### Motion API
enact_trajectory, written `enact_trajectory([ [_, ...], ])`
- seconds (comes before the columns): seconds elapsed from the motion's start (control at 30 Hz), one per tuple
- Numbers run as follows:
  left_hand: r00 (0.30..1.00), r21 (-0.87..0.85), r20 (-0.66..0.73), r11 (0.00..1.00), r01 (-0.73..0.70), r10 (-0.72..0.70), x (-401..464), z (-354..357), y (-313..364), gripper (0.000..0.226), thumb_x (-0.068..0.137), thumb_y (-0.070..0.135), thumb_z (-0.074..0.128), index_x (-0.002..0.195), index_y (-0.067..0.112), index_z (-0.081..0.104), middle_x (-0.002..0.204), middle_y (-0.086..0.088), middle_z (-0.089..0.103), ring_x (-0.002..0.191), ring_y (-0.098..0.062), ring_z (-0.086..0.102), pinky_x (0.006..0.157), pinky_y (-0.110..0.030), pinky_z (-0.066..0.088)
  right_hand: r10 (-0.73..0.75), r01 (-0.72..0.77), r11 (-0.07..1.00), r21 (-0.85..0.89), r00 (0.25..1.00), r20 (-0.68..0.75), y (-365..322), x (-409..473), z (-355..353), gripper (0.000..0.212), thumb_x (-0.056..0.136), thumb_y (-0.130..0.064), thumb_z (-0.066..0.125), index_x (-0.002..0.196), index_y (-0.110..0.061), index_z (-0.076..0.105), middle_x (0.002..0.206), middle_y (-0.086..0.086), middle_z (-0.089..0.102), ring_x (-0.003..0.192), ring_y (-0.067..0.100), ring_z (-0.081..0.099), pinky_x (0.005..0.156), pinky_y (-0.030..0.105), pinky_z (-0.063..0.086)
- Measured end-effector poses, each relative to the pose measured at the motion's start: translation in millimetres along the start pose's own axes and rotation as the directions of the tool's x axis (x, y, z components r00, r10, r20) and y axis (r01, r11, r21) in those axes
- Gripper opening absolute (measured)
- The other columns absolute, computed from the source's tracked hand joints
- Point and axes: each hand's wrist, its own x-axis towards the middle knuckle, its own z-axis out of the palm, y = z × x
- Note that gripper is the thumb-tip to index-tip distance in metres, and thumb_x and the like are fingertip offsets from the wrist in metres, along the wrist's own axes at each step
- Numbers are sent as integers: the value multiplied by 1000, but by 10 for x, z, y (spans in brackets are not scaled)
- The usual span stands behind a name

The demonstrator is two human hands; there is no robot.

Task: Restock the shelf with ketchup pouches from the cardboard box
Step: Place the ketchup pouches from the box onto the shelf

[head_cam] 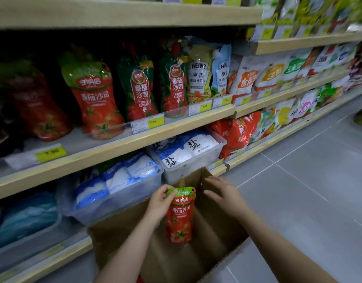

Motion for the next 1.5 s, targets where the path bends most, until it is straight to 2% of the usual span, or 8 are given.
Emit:
enact_trajectory([
  [0.3,995,-69,-5,993,-95,95,-345,-176,597,35,78,24,71,106,20,50,110,1,61,99,-16,61,83,-31,52,103,-121,669,734,992,70,-857,48,-200,12,90,-15,54,87,-12,64,88,4,69,80,13,68,71,23,57],
  [0.43,989,195,136,977,-83,57,-486,-305,374,63,65,16,82,116,26,47,111,11,59,97,2,56,77,-12,48,83,-79,640,764,996,33,-1075,109,-367,14,90,-17,55,88,-7,65,82,4,70,76,15,67,66,23,56],
  [0.6,991,246,-8,961,-127,133,-565,-441,387,52,65,16,82,107,29,54,113,5,64,105,-10,60,99,-40,46,39,-40,640,767,999,20,-1409,179,-502,12,91,-18,54,83,-14,63,77,-2,67,76,13,63,67,23,52],
  [0.8,946,303,-226,940,-159,232,-722,-535,547,48,69,19,79,112,20,56,107,6,61,104,-11,57,93,-30,47,-18,-68,705,706,993,113,-1674,81,-240,47,76,-22,73,117,-19,49,106,-6,59,99,11,57,75,22,49],
  [1.0,903,475,-226,851,-226,366,-929,-800,650,53,69,31,79,116,23,54,110,7,62,103,-8,58,83,-19,46,-35,-8,711,703,998,46,-1976,76,-4,35,73,-16,75,101,-23,55,93,-12,63,92,7,59,77,20,47],
  [1.13,757,903,-123,389,-183,642,-1114,-1443,726,63,70,63,60,119,24,55,109,10,62,104,-13,57,80,-30,50,-115,67,705,706,993,20,-2262,143,-12,31,72,-12,75,93,-26,56,92,-11,64,88,6,60,74,19,47],
  [1.27,612,999,42,-49,-5,790,-1337,-2329,825,61,66,62,65,105,17,59,98,-1,63,90,-23,59,69,-32,49,-174,123,674,728,985,-6,-2619,259,-90,33,72,-9,76,99,-19,59,91,-8,66,87,7,62,74,22,50],
  [1.5,624,945,-77,-142,293,777,-1555,-3216,831,79,59,60,74,119,11,56,112,-8,61,104,-27,57,90,-41,38,-281,269,629,729,953,-110,-3351,519,-221,39,72,-9,76,108,-12,61,104,1,68,97,12,64,87,31,52],
])
